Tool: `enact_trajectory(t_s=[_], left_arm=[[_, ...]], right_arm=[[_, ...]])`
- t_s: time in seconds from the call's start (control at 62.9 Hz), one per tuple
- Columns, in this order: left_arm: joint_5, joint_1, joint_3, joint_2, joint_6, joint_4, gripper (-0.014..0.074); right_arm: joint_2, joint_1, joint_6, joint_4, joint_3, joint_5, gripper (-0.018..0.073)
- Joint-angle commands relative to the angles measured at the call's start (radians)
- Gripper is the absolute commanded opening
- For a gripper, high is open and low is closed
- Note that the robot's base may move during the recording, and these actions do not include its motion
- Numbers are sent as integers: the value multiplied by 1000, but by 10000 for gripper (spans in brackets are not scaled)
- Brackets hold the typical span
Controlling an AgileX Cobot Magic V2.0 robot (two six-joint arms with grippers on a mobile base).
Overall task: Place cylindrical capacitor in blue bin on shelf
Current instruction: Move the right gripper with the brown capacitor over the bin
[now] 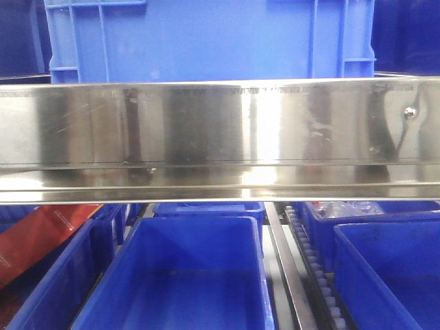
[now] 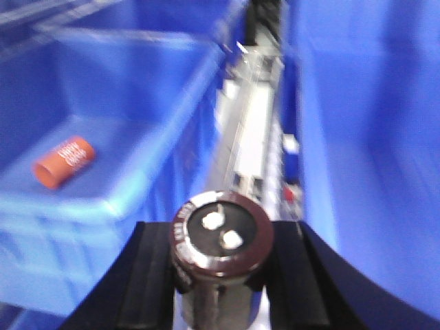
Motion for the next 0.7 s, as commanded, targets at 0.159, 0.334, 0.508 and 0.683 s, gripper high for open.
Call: enact_trajectory(t_s=[0.159,0.334,0.508,0.683], left_arm=[[41,5,2,-4,-7,-10,-111],[52,5,2,-4,-7,-10,-111],[52,5,2,-4,-7,-10,-111],[52,5,2,-4,-7,-10,-111]], right_arm=[[275,144,-37,-5,-386,53,-162],[530,248,-56,-5,-675,130,-162],[757,314,-58,-11,-827,178,-162],[909,320,-58,-11,-834,176,-162]])
